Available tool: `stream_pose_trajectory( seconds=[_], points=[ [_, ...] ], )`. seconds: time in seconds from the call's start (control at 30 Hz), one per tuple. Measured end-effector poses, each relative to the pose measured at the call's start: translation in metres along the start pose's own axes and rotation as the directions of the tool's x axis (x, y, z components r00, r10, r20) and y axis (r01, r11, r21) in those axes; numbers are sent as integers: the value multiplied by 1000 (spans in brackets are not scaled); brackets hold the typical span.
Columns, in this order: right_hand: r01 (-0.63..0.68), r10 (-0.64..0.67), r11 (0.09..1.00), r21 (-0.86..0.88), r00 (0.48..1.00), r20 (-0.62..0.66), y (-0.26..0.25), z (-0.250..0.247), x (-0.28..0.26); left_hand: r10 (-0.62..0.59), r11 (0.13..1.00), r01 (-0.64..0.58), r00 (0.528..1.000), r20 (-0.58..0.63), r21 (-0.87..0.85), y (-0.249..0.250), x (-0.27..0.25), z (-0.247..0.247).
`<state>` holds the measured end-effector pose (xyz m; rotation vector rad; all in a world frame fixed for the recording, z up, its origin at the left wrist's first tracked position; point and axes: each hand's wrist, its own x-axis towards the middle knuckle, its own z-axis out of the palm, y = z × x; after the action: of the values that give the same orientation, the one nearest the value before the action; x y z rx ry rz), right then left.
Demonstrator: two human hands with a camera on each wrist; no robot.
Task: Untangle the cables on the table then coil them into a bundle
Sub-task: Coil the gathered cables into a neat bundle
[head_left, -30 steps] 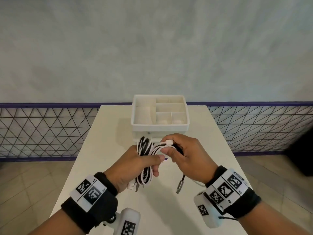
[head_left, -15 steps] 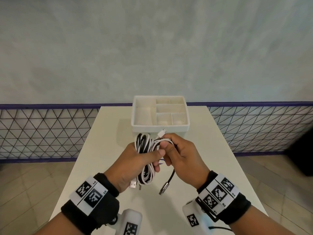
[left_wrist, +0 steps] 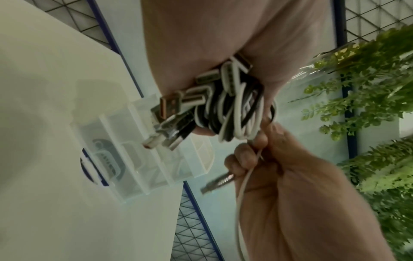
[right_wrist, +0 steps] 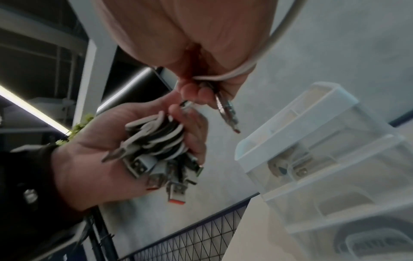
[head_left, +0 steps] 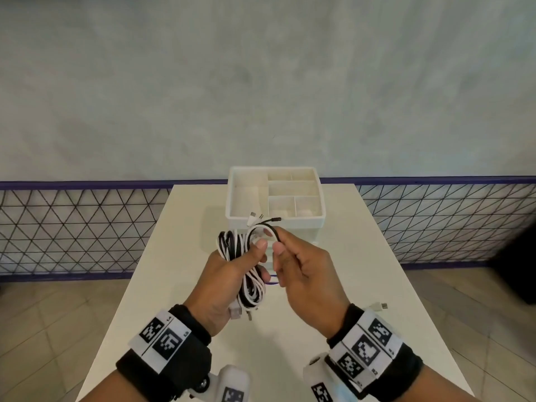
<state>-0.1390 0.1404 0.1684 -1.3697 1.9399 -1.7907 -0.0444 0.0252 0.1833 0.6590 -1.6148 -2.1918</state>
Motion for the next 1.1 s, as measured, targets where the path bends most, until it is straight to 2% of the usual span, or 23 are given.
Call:
stream_pose_trajectory(
  seconds=[0.13,0.23,0.3,0.37,0.53,0.63,0.73,0.9,1.1],
  points=[
    [77,-75,992,-105,997,26,-8,13,-2,-15,991,13,1000,-16,-131,-6,-6,4],
    [6,-6,999,-33,1000,-9,-6,7,1,28,990,-27,1000,6,-137,-3,-6,3],
    [-12,9,996,-89,999,-42,-5,6,1,89,992,-88,996,5,-94,1,-5,5],
    [12,-14,992,-127,1000,-13,-4,9,-2,122,990,-123,992,-15,-66,5,-3,7],
    [15,-4,996,-86,992,129,-6,8,-5,54,998,-55,998,-36,-19,6,-3,15],
    [-21,34,996,-83,986,163,-6,11,-9,54,998,-58,992,-112,-26,1,-2,23],
    [-35,46,993,-116,994,97,4,13,-15,54,997,-64,971,-234,-35,-2,3,27],
    [-201,221,960,-194,971,88,14,7,-21,40,999,-39,940,-339,8,-4,11,14],
    [-399,396,917,-19,901,175,29,1,-30,68,989,-109,932,-356,-95,12,18,-1]
  ],
)
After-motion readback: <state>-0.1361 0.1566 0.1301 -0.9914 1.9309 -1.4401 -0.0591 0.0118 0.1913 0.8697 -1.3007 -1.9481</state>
